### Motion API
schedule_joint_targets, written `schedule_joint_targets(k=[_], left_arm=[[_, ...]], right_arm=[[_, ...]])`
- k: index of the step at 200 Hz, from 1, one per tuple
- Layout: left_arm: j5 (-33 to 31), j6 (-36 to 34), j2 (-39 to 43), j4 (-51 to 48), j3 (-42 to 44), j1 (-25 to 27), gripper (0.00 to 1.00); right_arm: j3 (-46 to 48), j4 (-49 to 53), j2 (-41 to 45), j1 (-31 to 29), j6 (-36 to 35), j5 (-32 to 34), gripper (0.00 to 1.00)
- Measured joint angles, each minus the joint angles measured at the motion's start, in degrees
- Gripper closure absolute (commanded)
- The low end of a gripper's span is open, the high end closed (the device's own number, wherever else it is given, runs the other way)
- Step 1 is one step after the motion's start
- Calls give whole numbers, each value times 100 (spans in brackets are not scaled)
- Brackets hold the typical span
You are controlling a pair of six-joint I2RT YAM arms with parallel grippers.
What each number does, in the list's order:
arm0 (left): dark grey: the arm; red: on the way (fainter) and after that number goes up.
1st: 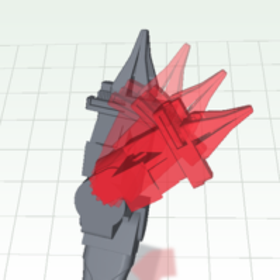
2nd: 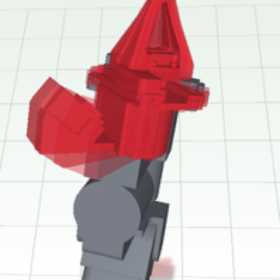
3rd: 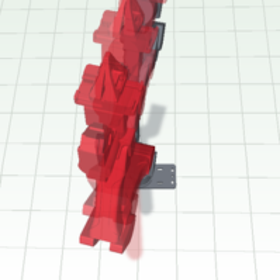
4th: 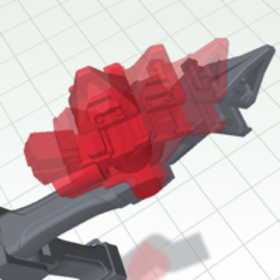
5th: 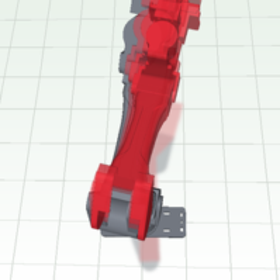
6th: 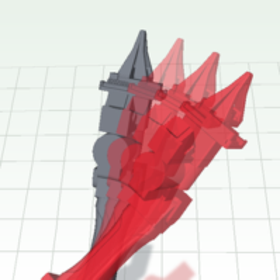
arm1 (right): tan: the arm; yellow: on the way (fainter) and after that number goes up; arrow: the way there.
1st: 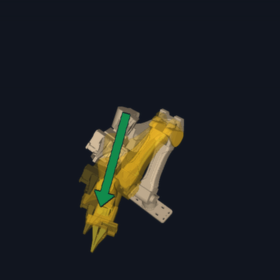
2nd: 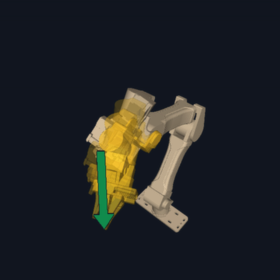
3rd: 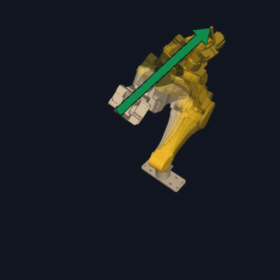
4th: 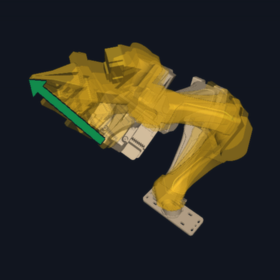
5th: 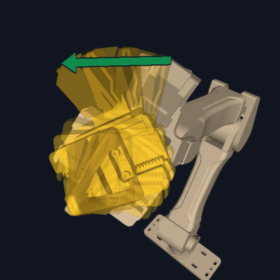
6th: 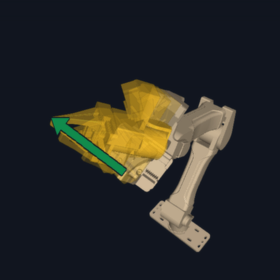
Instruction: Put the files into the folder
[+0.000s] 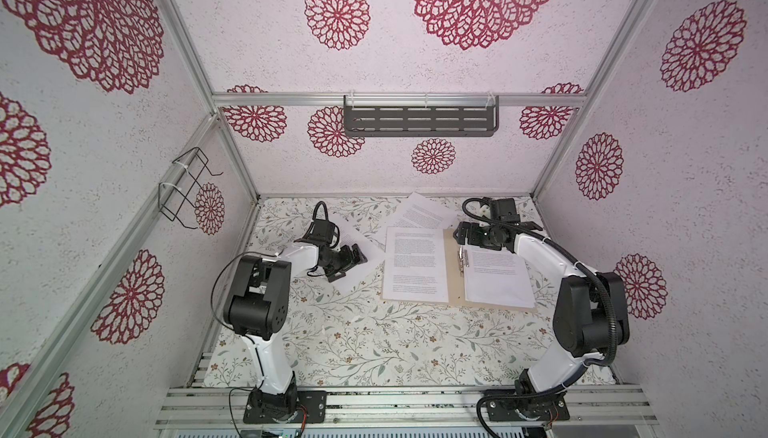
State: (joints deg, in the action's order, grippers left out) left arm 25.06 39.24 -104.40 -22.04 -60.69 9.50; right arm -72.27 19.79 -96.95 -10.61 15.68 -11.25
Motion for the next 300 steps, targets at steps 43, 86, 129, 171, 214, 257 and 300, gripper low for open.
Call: schedule_joint_targets(k=[43,86,129,171,214,257,300], left_arm=[[192,101,1578,-365,1598,-968,3],[514,205,2793,-678,1604,-1502,3],[317,308,2013,-564,494,-2181,3],[72,275,210,-330,-964,-2312,3],[61,251,-1108,-295,-1880,-2286,3],[125,68,-1554,-546,-2277,-2090,3],[203,-138,-1617,-612,-2293,-1764,3]], right_arm=[[450,-227,0,-557,157,-87,1],[699,-529,0,-1353,352,-136,3],[704,-778,-133,-2013,424,-212,1],[704,-1338,-177,-2463,726,-546,1],[608,-1843,-452,-2767,962,-863,2],[125,-1843,-1012,-2844,1010,-975,5],[-942,-1370,-1871,-2975,938,-898,6]])
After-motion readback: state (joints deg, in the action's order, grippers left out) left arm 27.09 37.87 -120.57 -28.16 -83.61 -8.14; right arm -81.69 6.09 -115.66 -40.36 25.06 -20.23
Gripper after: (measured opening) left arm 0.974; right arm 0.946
